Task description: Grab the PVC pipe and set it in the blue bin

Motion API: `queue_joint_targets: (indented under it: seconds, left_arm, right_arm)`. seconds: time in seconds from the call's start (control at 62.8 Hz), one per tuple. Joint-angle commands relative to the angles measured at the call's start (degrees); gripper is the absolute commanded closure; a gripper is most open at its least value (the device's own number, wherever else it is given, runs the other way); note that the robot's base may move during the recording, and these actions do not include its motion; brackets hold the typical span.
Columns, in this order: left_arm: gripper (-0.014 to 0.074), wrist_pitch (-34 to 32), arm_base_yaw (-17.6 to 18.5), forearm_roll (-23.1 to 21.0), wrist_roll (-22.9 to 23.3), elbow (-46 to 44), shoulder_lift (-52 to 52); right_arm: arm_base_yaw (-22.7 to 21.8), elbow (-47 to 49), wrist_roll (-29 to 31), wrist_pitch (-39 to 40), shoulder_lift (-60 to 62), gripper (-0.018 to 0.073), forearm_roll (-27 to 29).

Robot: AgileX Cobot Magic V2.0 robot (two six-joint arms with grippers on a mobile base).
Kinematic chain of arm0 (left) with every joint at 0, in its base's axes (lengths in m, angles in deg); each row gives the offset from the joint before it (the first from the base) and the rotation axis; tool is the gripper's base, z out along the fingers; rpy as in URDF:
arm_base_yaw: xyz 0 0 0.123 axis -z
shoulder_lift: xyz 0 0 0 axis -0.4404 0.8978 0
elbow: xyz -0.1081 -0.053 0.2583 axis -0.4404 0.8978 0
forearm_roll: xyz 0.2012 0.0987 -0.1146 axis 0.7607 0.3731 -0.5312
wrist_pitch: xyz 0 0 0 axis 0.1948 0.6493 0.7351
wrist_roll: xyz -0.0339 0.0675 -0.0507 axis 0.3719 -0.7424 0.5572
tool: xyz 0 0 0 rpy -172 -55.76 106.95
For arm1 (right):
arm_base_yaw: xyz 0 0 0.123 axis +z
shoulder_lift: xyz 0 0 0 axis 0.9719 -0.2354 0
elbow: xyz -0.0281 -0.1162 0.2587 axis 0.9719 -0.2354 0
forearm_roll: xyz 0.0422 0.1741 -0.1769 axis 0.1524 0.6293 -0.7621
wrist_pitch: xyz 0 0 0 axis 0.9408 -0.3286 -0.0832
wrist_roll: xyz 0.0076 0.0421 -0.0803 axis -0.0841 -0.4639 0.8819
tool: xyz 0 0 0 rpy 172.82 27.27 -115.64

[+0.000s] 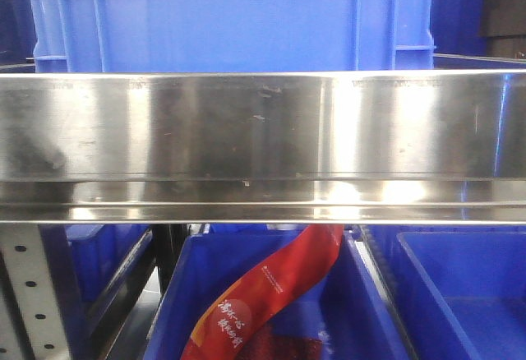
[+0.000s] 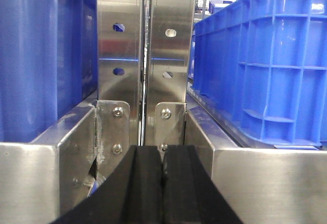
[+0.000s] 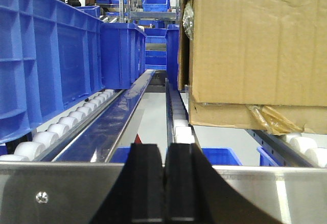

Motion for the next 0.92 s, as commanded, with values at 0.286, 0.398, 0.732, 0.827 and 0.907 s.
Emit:
queue_joint_targets:
  seconds: [0.286, 0.398, 0.732, 0.827, 0.907]
  left_arm:
    - [0.0707, -0.7, -0.3, -0.4, 0.1, -0.1, -0.3]
    - [0.0707, -0.7, -0.3, -0.4, 0.1, -0.1, -0.3]
    - [0.0707, -0.7, -0.3, -0.4, 0.1, -0.1, -0.3]
    - [0.0707, -0.7, -0.3, -0.4, 0.1, -0.1, -0.3]
    - [0.0707, -0.7, -0.3, -0.4, 0.1, -0.1, -0.3]
  right_arm:
    - [-0.4, 0.0, 0.2, 0.9, 0.2, 0.0721, -0.3]
    - [-0.4, 0.0, 0.2, 0.9, 0.2, 0.0721, -0.3]
    - [-0.4, 0.0, 0.2, 0.9, 0.2, 0.0721, -0.3]
    - [-0.4, 0.0, 0.2, 0.9, 0.2, 0.0721, -0.3]
    - [-0.4, 0.0, 0.2, 0.9, 0.2, 0.0721, -0.3]
